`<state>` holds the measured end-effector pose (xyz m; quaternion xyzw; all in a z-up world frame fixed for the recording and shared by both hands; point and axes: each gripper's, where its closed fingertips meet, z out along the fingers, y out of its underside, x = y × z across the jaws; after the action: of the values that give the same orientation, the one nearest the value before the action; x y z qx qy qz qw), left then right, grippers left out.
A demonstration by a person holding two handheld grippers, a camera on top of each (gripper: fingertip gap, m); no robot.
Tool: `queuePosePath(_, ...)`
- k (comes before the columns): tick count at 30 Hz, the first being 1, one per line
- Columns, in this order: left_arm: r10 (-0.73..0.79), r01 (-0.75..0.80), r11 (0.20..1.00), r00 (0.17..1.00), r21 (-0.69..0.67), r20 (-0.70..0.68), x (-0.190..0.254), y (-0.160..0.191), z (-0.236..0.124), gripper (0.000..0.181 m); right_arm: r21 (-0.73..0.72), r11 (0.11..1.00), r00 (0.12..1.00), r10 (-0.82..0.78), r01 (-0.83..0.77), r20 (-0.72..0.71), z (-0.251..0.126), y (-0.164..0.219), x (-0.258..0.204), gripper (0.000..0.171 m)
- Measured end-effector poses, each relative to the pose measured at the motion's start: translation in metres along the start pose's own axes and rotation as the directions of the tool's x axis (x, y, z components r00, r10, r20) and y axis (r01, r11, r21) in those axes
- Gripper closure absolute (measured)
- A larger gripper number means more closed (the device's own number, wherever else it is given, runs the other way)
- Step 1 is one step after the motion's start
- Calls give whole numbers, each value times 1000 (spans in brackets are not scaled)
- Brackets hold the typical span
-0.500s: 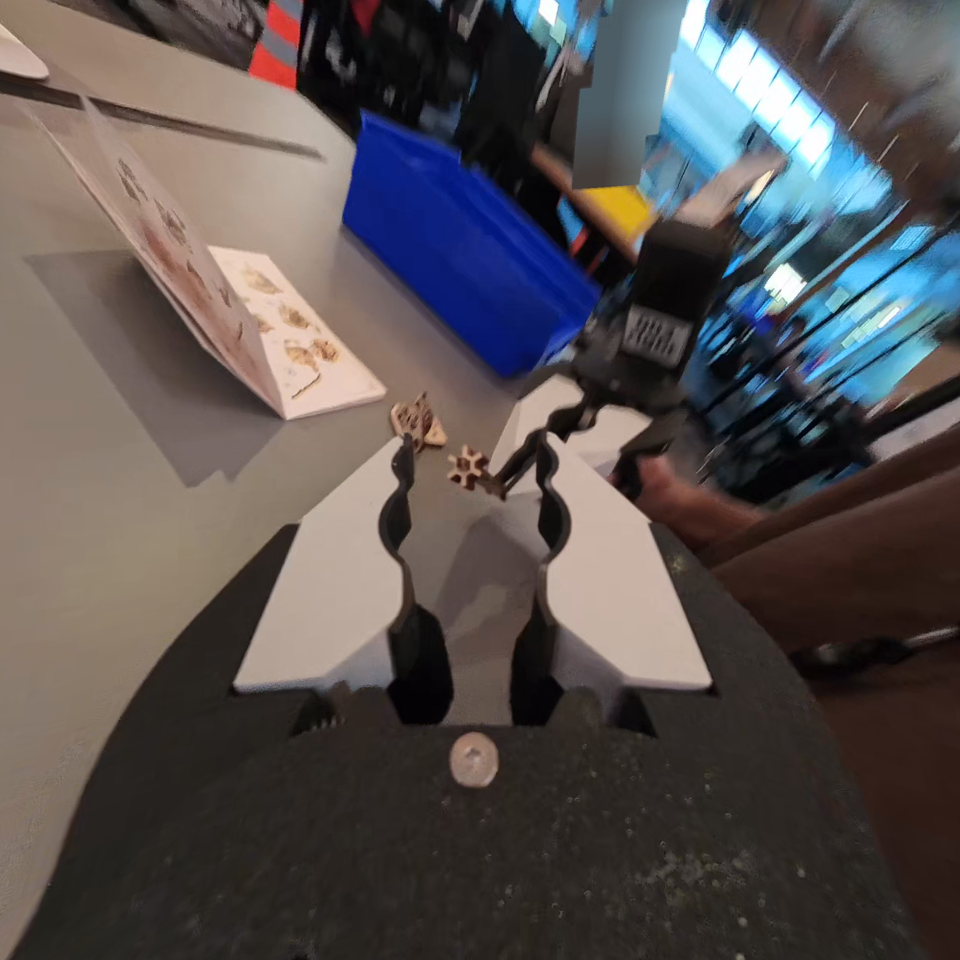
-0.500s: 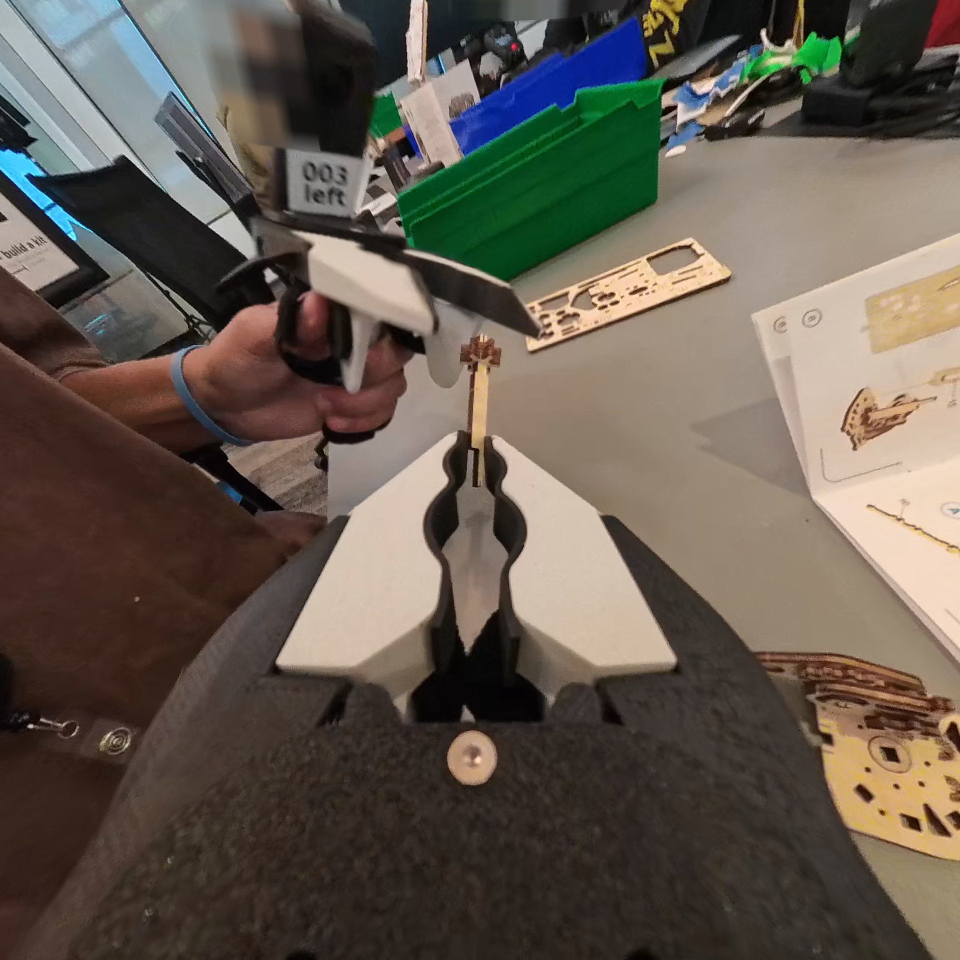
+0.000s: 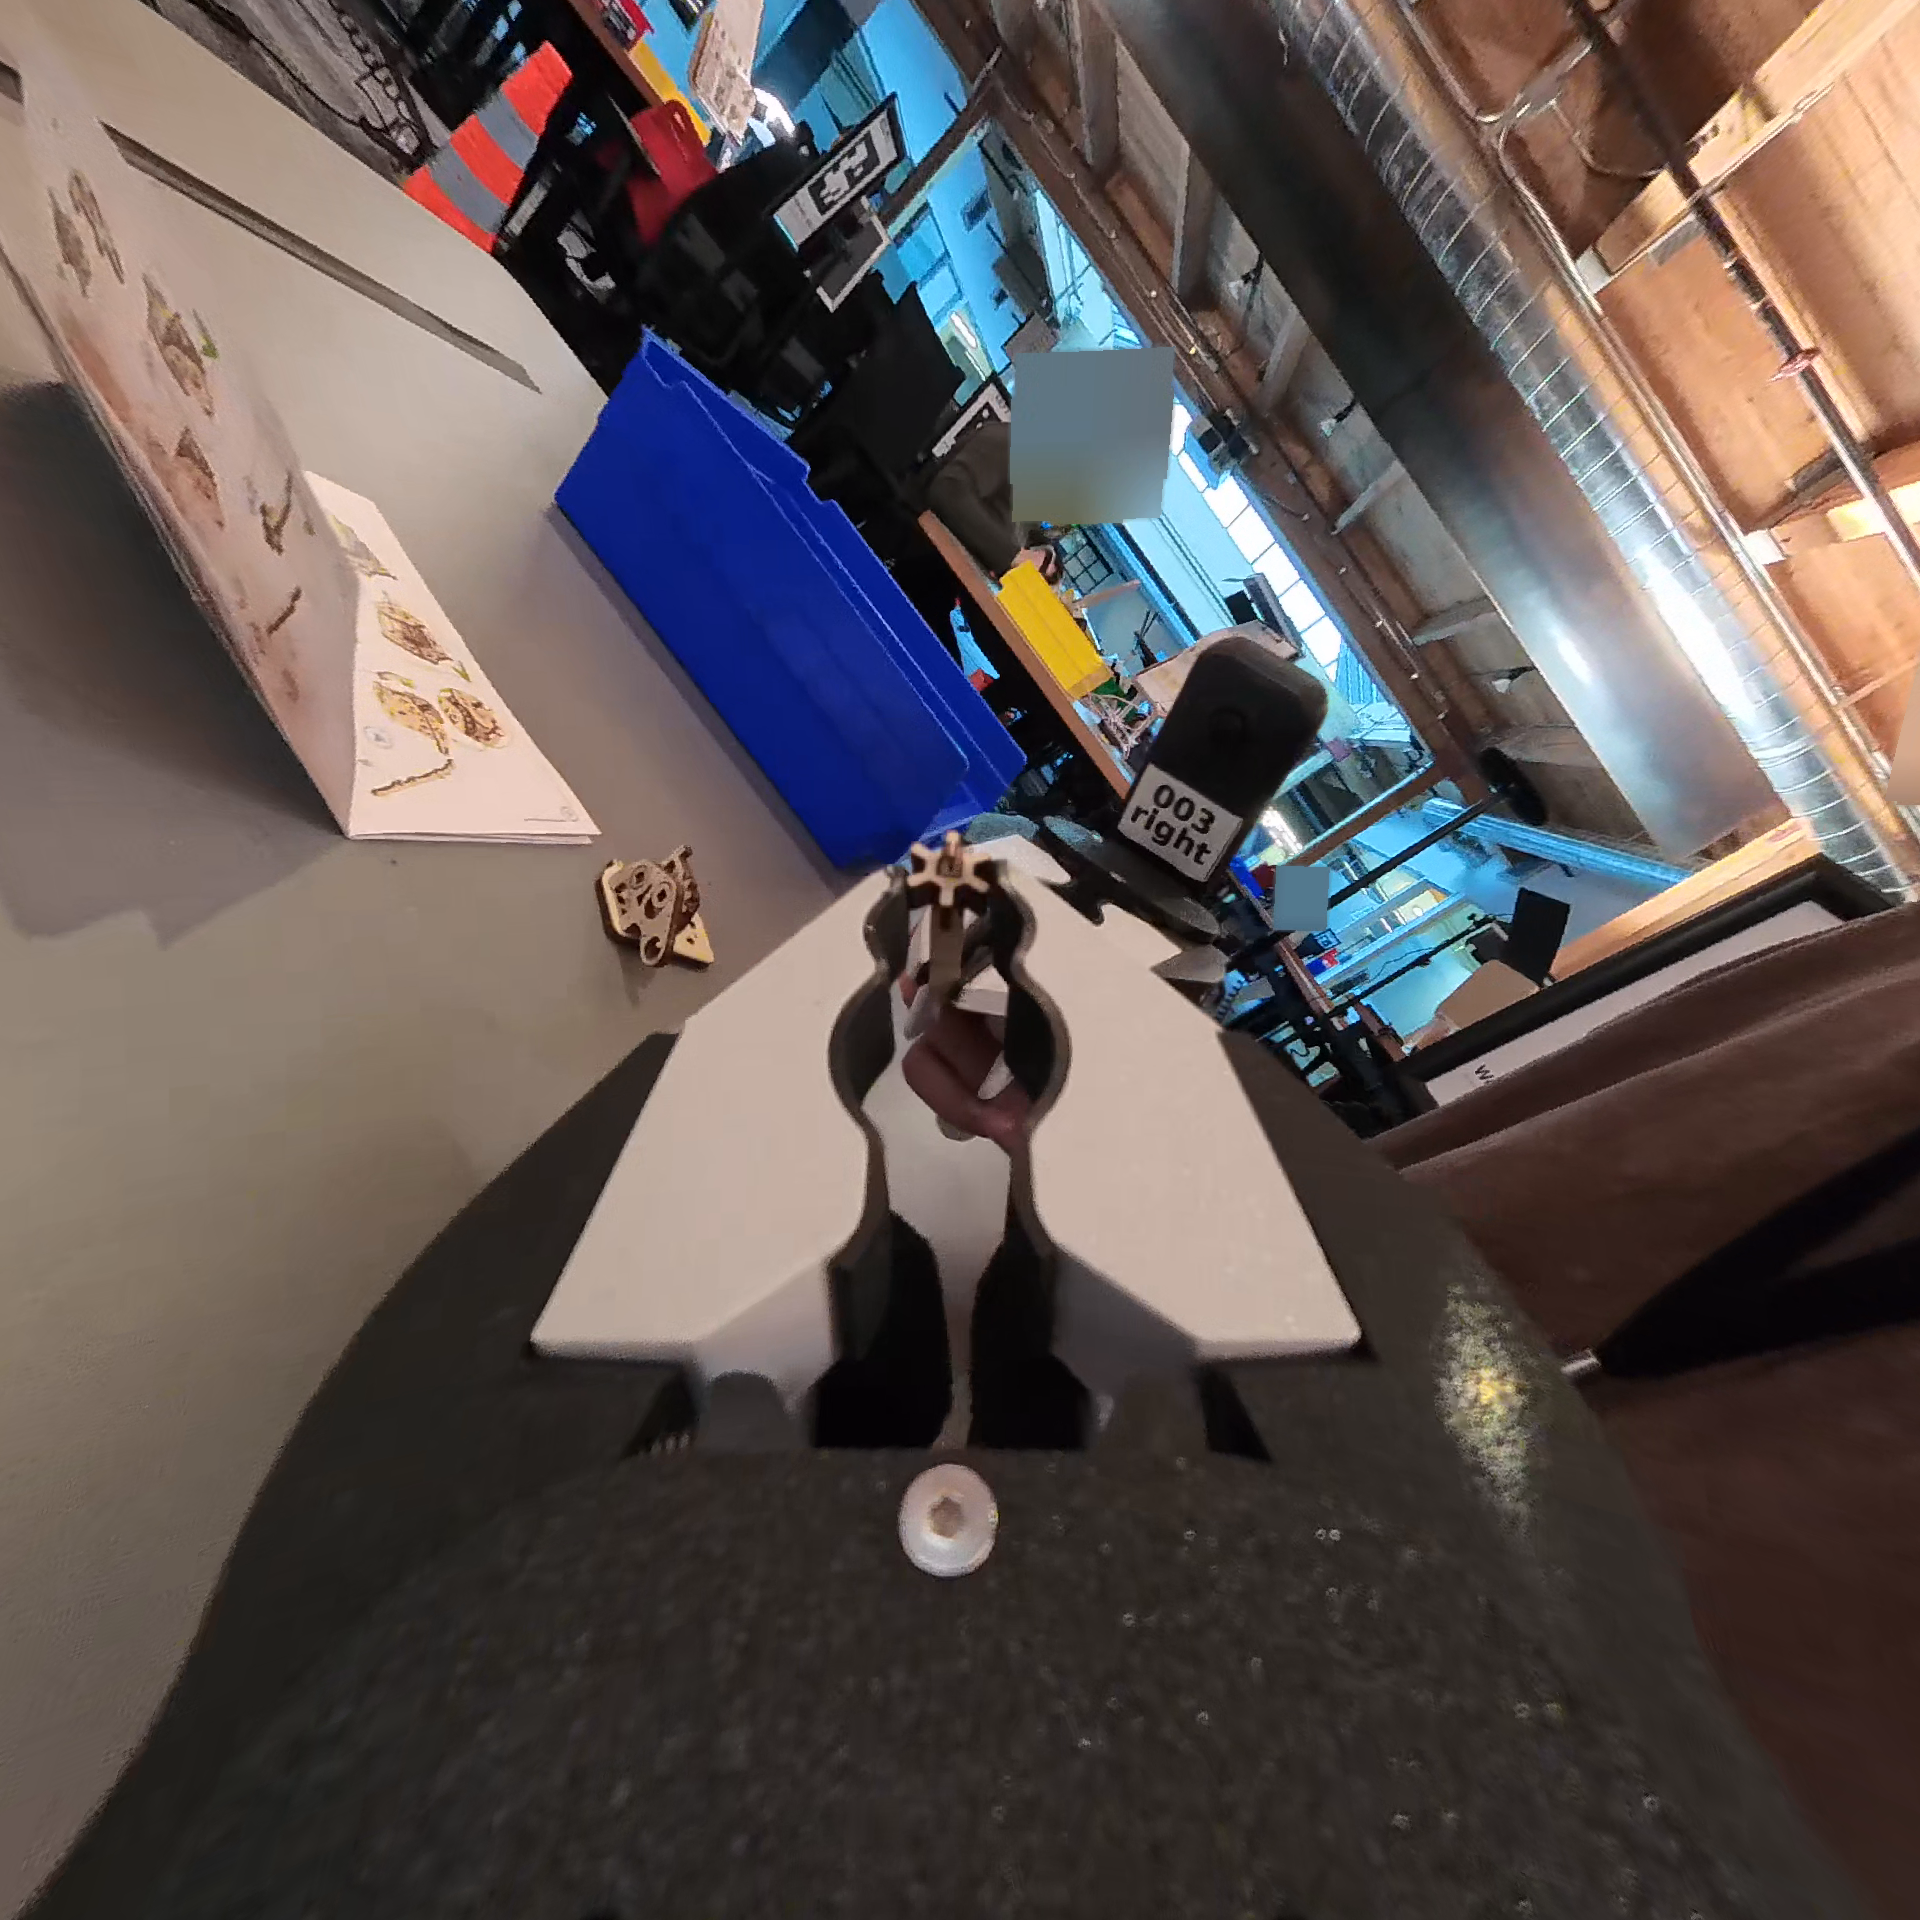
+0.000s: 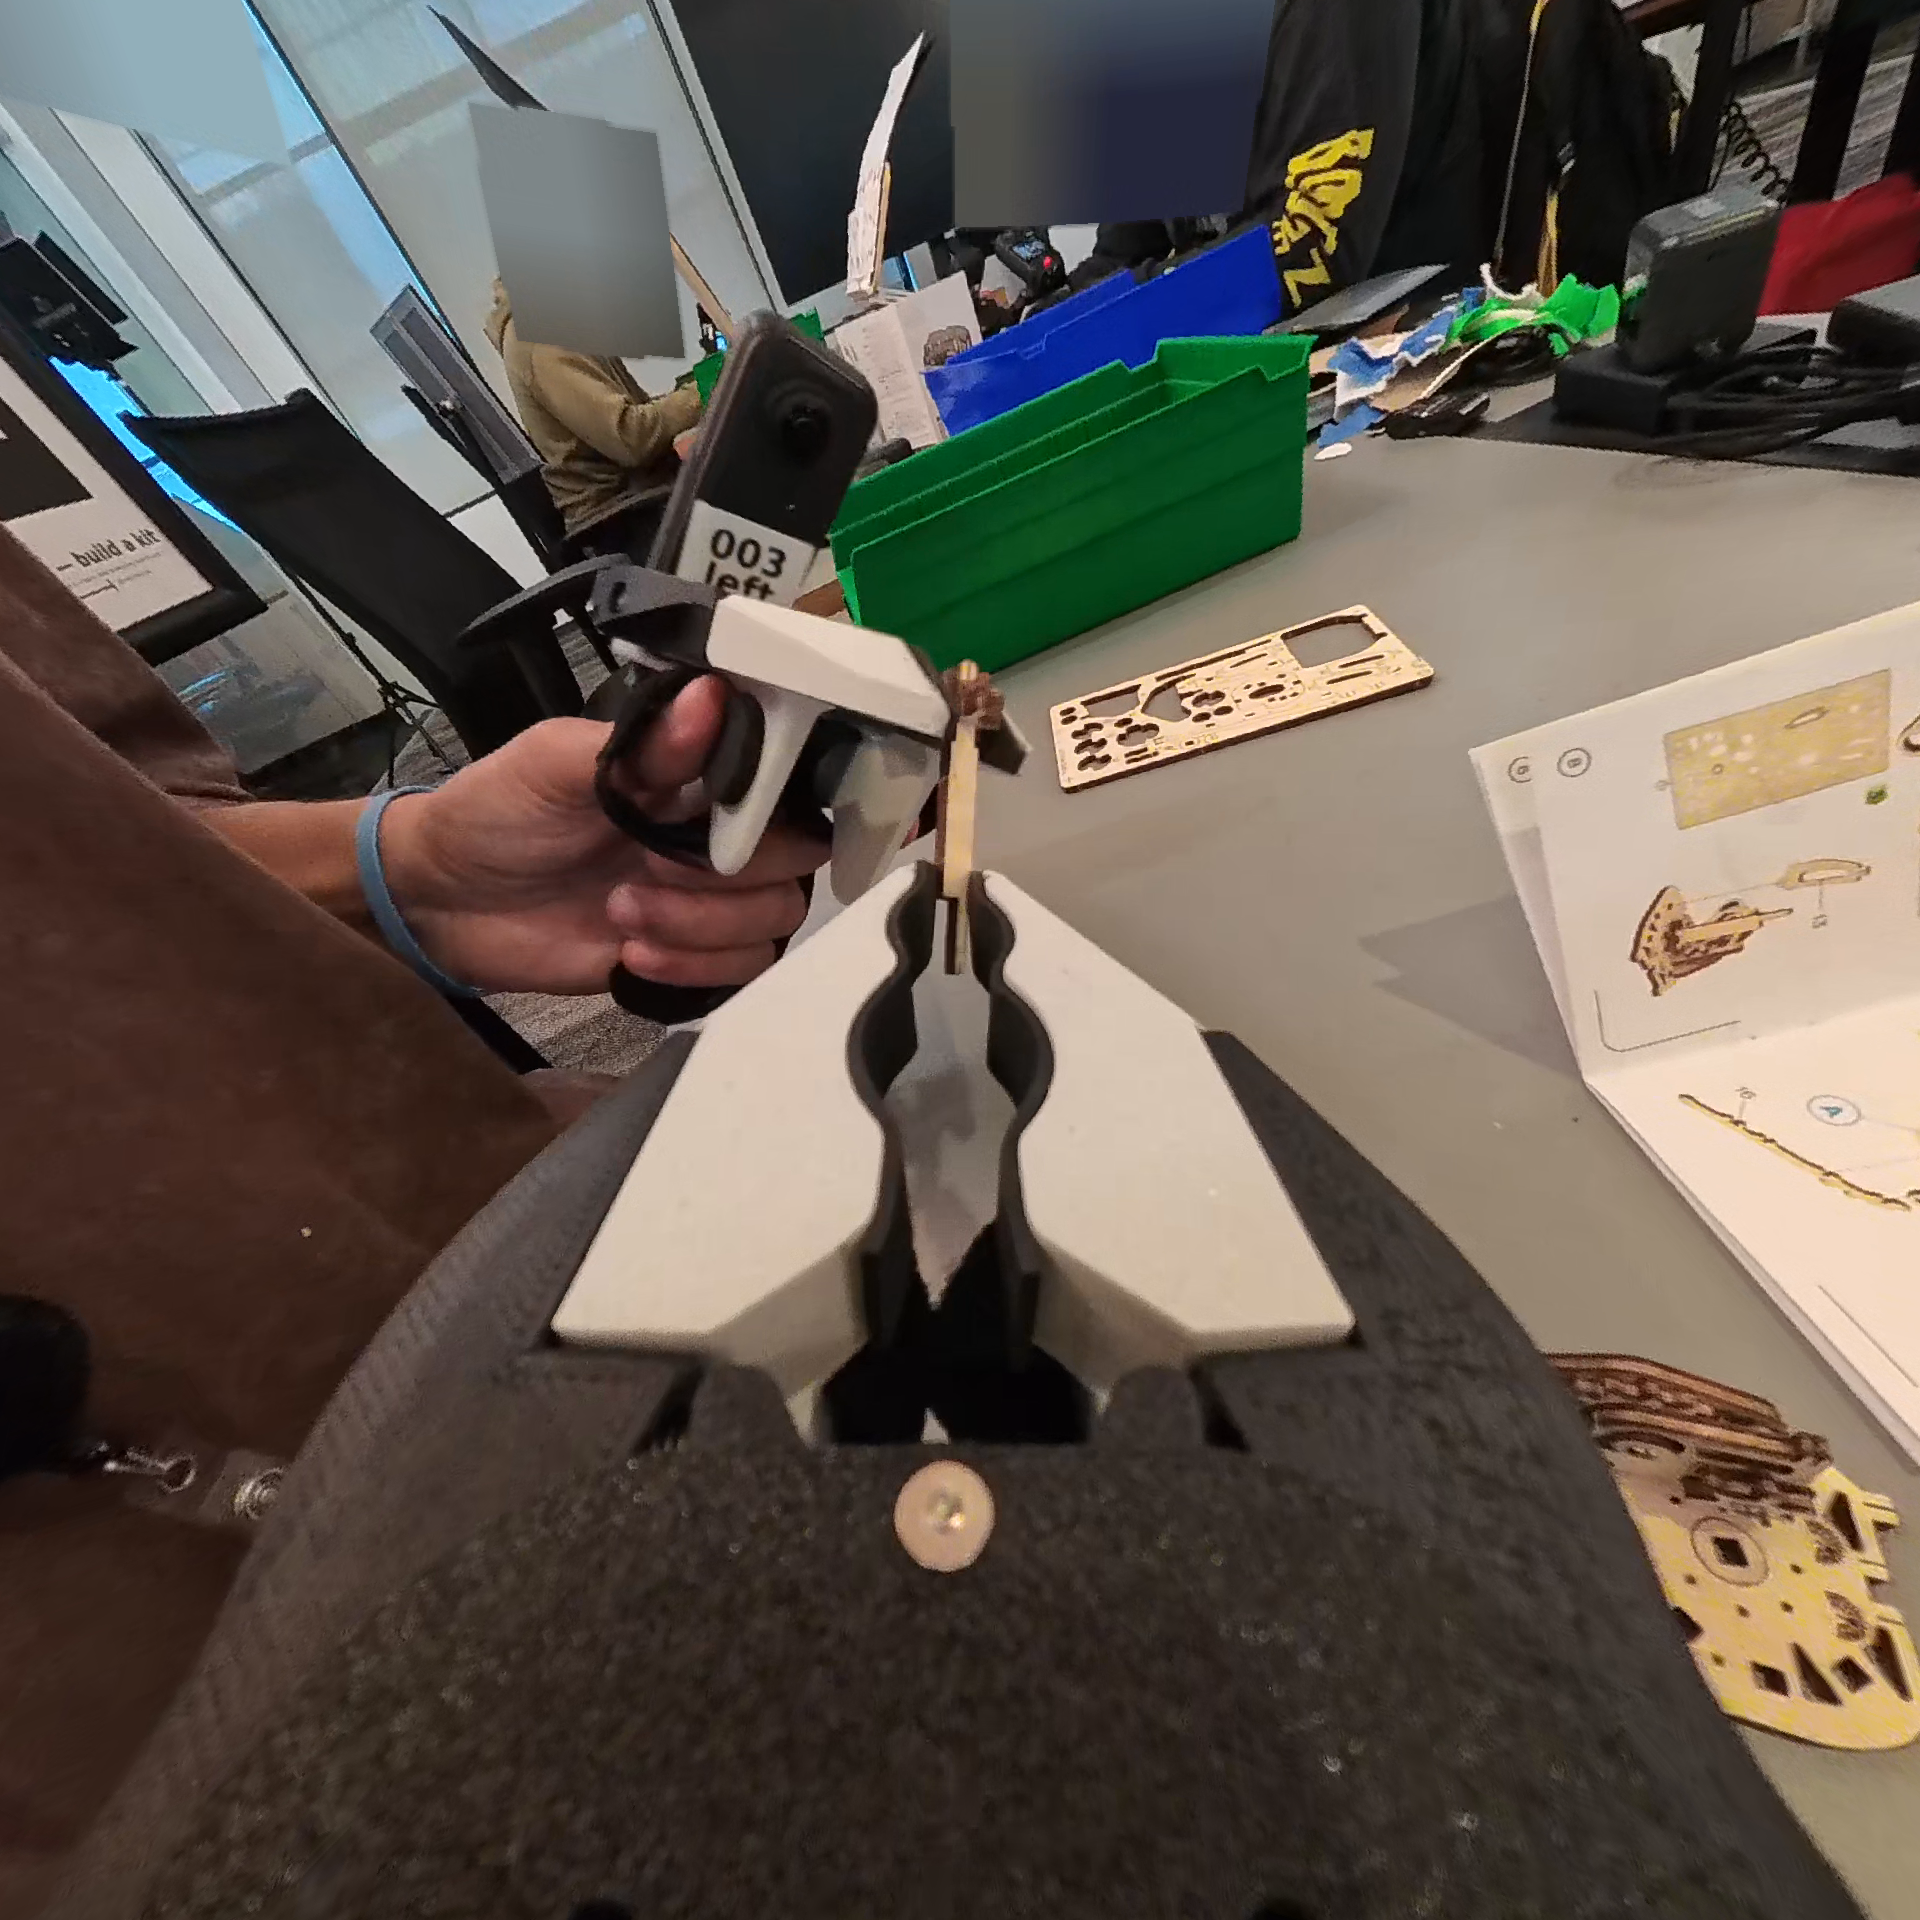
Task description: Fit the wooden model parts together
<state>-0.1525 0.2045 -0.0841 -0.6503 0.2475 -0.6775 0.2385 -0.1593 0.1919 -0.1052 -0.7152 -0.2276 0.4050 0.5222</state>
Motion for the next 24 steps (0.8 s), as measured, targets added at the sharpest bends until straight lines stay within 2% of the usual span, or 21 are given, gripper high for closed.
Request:
queuePosePath(6,-12,12,999,1000,-37,-9,1,3,2,169,4,1000,1000,22,-22,-1,-3,0,2,166)
queuePosePath(12,30,-32,996,999,-84,-26,4,4,4,169,26,986,983,165,-167,78,-4,-1,-1,166)
queuePosePath(20,-16,13,994,1000,-106,-22,-3,8,6,169,-13,989,989,146,-146,35,-2,8,3,166)
queuePosePath(23,-23,19,996,998,-88,-50,0,2,5,169,71,969,970,234,-238,69,-8,-4,5,166)
queuePosePath(24,-35,30,996,998,-80,-58,0,-1,5,163,103,951,955,282,-290,87,-9,-7,7,166)
